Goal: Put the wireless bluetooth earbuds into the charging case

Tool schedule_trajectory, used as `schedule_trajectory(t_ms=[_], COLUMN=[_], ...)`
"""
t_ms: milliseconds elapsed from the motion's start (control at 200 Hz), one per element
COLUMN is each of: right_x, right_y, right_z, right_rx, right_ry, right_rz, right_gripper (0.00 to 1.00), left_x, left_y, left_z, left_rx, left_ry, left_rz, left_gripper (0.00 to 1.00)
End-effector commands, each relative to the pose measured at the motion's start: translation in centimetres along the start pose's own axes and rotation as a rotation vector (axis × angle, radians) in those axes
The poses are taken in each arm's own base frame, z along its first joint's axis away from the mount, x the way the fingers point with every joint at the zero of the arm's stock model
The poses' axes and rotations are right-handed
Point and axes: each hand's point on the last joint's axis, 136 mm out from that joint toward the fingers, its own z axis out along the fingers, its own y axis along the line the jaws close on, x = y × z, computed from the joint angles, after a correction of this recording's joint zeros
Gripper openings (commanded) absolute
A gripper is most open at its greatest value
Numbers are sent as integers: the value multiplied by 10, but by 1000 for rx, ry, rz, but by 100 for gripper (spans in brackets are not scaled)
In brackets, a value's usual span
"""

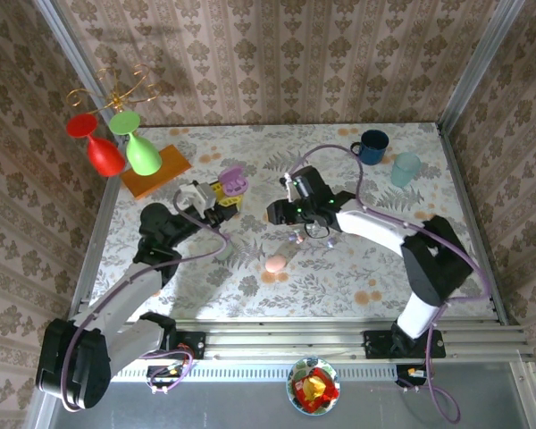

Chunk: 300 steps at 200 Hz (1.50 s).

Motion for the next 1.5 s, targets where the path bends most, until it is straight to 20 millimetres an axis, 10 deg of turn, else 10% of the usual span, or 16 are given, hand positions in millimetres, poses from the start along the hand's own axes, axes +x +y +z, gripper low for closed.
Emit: schedule_trajectory(t_ms=[0,645,1495], right_x=[10,31,56], right_y=[20,68,63], right_z=[26,124,148], right_rx=[-71,-162,-74], right_ry=[93,282,396], right_rz=[21,-114,-242], right_gripper=[50,43,32], left_x=[-4,-3,4], left_y=[9,20,20], left_z=[-10,-20,-23], left_rx=[-65,-104,-110], left_ry=[-27,-18,-5], left_rz=[-9,-10,4], left_gripper=[24,24,24])
